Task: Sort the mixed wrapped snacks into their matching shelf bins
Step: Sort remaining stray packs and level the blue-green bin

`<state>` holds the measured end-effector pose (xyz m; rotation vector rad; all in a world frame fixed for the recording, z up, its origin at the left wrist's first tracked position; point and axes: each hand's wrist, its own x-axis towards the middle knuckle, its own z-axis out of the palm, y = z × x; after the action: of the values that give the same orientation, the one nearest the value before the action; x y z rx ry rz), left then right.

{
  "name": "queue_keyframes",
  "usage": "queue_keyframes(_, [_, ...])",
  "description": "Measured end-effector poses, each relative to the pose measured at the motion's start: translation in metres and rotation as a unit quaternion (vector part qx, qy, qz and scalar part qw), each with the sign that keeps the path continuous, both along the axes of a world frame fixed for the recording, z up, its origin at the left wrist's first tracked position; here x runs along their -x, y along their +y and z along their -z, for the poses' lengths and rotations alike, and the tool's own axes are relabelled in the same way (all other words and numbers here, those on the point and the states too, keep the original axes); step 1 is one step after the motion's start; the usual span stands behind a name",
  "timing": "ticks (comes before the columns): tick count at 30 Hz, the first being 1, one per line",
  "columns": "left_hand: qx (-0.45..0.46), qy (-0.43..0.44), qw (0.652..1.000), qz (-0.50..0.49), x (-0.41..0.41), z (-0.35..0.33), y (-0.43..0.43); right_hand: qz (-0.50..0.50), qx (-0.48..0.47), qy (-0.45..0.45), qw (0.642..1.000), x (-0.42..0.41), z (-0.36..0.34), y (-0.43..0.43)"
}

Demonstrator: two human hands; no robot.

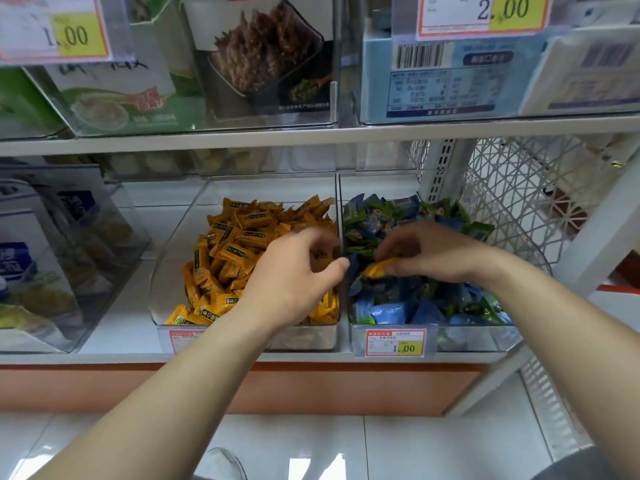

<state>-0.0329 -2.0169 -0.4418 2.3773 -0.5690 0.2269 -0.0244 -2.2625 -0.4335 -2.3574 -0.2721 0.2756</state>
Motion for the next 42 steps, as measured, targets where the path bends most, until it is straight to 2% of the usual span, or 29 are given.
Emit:
queue_keyframes(3, [0.037,-0.043,0.997,0.048,0.004,-0.007,-0.014,-0.001,-0.178,-0.014,0.984,0.01,-0.008,0.009])
queue_keyframes(5, [0.046,-0.069,0.994,0.074,0.006,-0.01,-0.022,-0.011,-0.303,0.019,0.953,0.015,-0.008,0.019])
queue_keyframes(7, [0.041,-0.098,0.994,0.036,0.001,-0.013,-0.019,0.03,-0.394,0.031,0.918,0.013,-0.009,0.023])
queue_keyframes(8, [0.026,-0.099,0.995,0.0,-0.003,-0.014,-0.013,0.066,-0.403,0.01,0.913,0.011,-0.009,0.022])
queue_keyframes(9, [-0.003,-0.092,0.995,-0.041,-0.009,-0.015,-0.006,0.107,-0.37,-0.034,0.922,0.008,-0.008,0.018])
queue_keyframes(11, [-0.063,-0.07,0.989,-0.114,-0.017,-0.014,0.011,0.166,-0.201,-0.145,0.955,-0.001,-0.001,0.008])
queue_keyframes(12, [-0.073,-0.063,0.986,-0.134,-0.02,-0.013,0.017,0.17,-0.122,-0.172,0.963,-0.005,0.003,0.005])
queue_keyframes(15, [-0.054,-0.057,0.99,-0.119,-0.018,-0.008,0.009,0.102,0.054,-0.19,0.975,-0.025,0.013,0.006])
queue_keyframes(17, [-0.069,-0.043,0.993,-0.087,-0.013,0.0,-0.007,0.045,0.176,-0.226,0.957,-0.048,0.015,0.01])
queue_keyframes(19, [-0.108,-0.034,0.992,-0.062,-0.009,0.011,-0.019,0.01,0.223,-0.188,0.956,-0.07,0.01,0.017])
queue_keyframes(21, [-0.122,-0.051,0.99,-0.052,-0.008,0.019,-0.023,-0.027,0.265,-0.08,0.961,-0.092,0.014,0.022])
queue_keyframes(24, [-0.101,-0.064,0.992,-0.05,-0.013,0.022,-0.02,-0.062,0.363,-0.005,0.93,-0.103,0.027,0.027])
queue_keyframes(27, [-0.097,-0.072,0.991,-0.05,-0.015,0.022,-0.018,-0.108,0.397,0.005,0.912,-0.084,0.033,0.027])
queue_keyframes(32, [-0.096,-0.045,0.993,-0.042,-0.017,0.021,-0.016,-0.153,0.373,-0.01,0.915,-0.041,0.02,0.009])
queue_keyframes(36, [-0.095,-0.032,0.994,-0.04,-0.016,0.02,-0.015,-0.147,0.369,0.081,0.914,-0.023,0.003,-0.004])
queue_keyframes(38, [-0.093,-0.03,0.995,-0.036,-0.017,0.021,-0.015,-0.116,0.339,0.122,0.926,-0.023,-0.005,-0.008])
queue_keyframes(40, [-0.092,-0.028,0.995,-0.03,-0.017,0.021,-0.014,-0.084,0.298,0.066,0.948,-0.033,-0.005,-0.007])
queue_keyframes(42, [-0.09,-0.031,0.995,-0.028,-0.017,0.022,-0.014,-0.044,0.302,-0.063,0.95,-0.045,0.0,-0.002])
